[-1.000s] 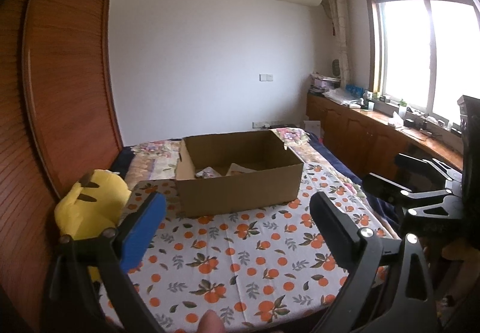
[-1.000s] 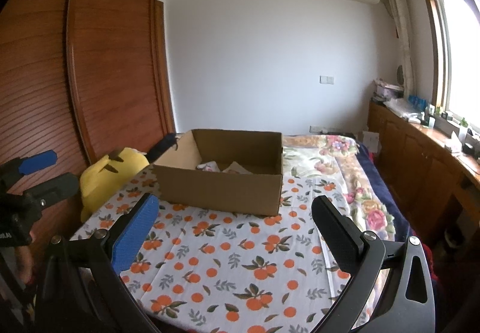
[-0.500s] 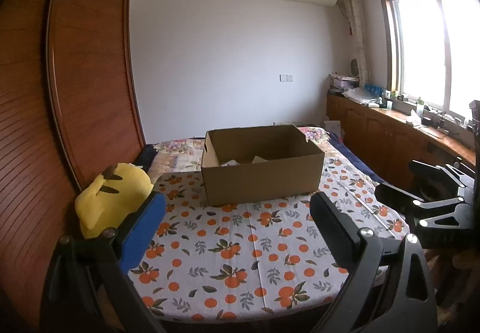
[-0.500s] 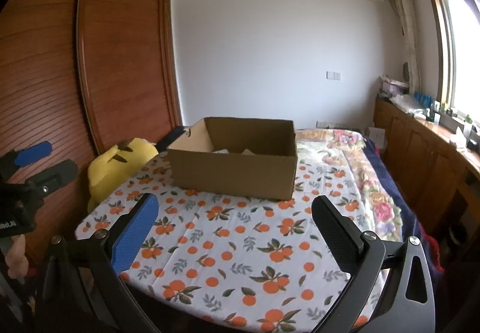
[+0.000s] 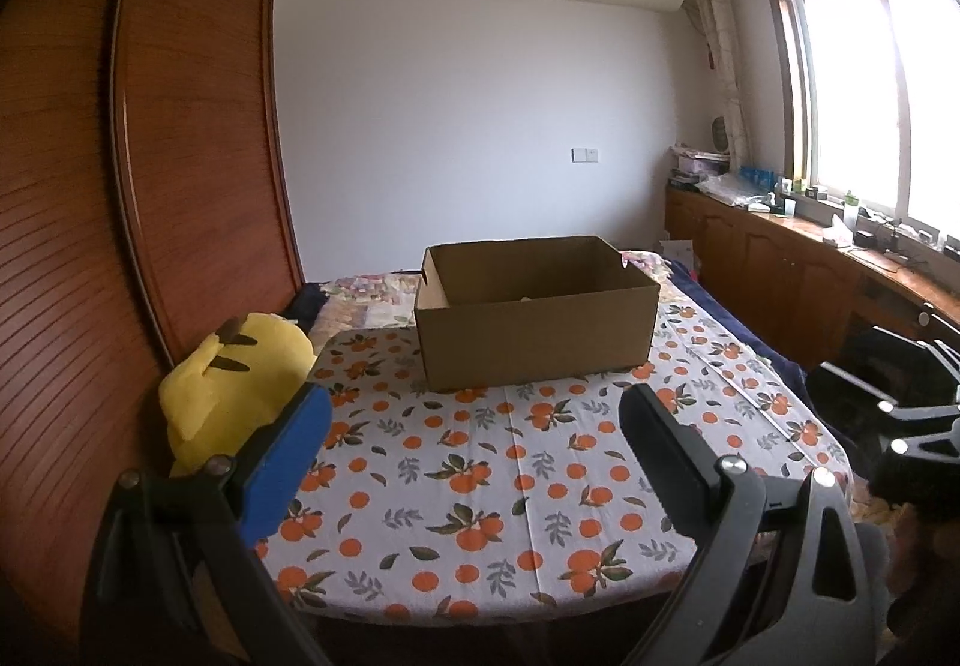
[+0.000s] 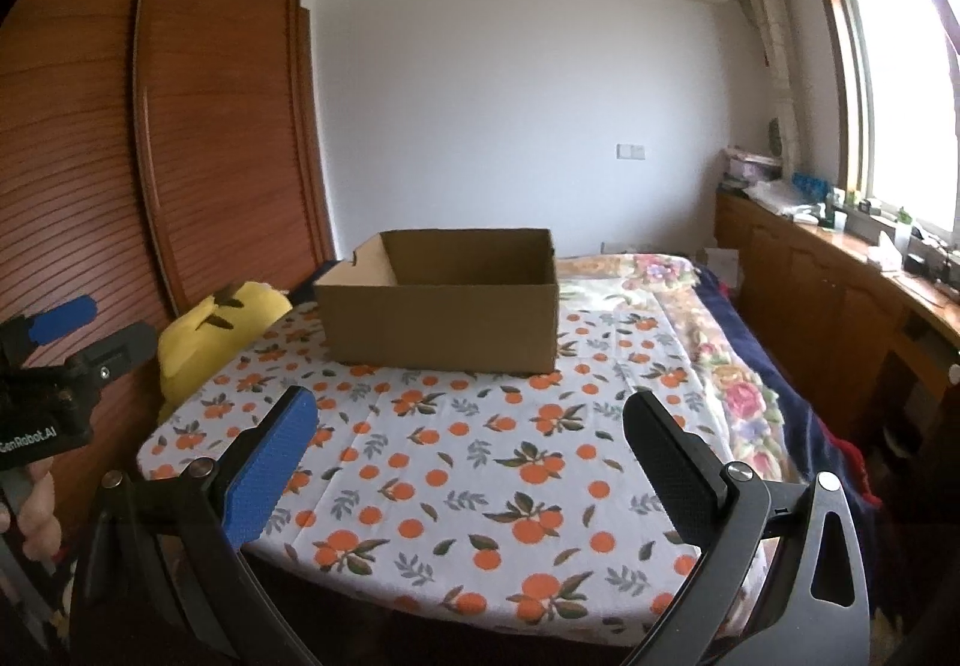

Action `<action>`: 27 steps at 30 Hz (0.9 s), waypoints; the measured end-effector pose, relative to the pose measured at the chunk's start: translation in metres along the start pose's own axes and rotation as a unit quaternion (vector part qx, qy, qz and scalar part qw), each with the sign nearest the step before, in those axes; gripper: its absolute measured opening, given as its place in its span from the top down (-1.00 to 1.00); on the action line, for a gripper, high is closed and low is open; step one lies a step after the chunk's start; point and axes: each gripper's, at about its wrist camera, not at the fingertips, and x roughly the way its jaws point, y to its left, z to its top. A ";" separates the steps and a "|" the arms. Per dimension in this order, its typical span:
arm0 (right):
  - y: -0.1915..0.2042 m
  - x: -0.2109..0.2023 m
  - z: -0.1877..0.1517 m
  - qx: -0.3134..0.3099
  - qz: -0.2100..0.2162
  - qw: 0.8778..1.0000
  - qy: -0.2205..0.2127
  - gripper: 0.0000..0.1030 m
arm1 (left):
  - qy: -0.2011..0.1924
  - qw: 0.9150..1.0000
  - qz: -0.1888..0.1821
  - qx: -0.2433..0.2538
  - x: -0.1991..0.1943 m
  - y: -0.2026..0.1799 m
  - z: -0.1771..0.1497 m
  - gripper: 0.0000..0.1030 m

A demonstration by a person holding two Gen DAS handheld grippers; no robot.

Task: Organize snacks

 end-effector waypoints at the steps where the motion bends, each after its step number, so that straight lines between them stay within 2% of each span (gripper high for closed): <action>1: -0.001 -0.002 -0.001 0.002 -0.002 1.000 -0.002 -1.00 | 0.001 1.000 0.000 0.000 0.000 0.000 -0.001 -0.89; 13: -0.008 -0.023 -0.011 0.004 -0.025 1.000 -0.014 -1.00 | 0.015 1.000 -0.004 -0.004 0.000 -0.002 -0.019 -0.89; 27: -0.010 -0.021 -0.012 0.004 -0.028 1.000 -0.014 -1.00 | 0.013 1.000 -0.004 -0.001 0.001 -0.004 -0.022 -0.89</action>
